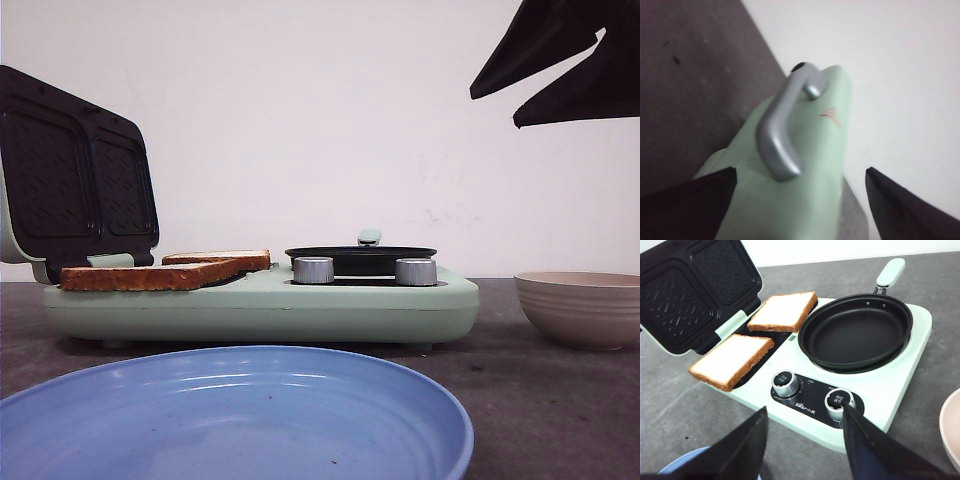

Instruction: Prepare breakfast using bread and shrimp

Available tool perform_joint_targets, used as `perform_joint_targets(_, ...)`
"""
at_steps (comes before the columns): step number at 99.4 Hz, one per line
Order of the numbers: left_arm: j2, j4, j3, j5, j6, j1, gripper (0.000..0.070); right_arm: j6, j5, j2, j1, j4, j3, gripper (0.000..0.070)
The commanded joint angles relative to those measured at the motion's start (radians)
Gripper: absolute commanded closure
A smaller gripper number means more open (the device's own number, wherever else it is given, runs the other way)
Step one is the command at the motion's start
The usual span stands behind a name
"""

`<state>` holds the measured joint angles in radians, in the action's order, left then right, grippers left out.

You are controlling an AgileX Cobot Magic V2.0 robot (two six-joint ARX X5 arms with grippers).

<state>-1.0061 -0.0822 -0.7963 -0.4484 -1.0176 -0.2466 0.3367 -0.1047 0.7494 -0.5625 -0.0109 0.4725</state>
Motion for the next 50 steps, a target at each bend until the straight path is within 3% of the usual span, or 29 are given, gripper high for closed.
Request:
perform_joint_targets(1,-0.034,0.031,-0.009,-0.008,-0.009,-0.004,0.0213,-0.015,-0.001,0.007,-0.007,0.010,0.007,0.0423)
perform_joint_targets(28,-0.139,0.176,-0.009,-0.045,-0.053,-0.004,0.0234,-0.014,-0.004,0.007,-0.007,0.009,0.007,0.0423)
perform_joint_targets(41,-0.172,0.188,-0.009,-0.050,-0.060,-0.004,0.0310,-0.014,-0.004,0.007,-0.007,0.005,0.007,0.0423)
perform_joint_targets(50,-0.194,0.203,-0.009,-0.061,-0.060,-0.003,0.0312,-0.014,-0.003,0.007,-0.007,0.002,0.007,0.0423)
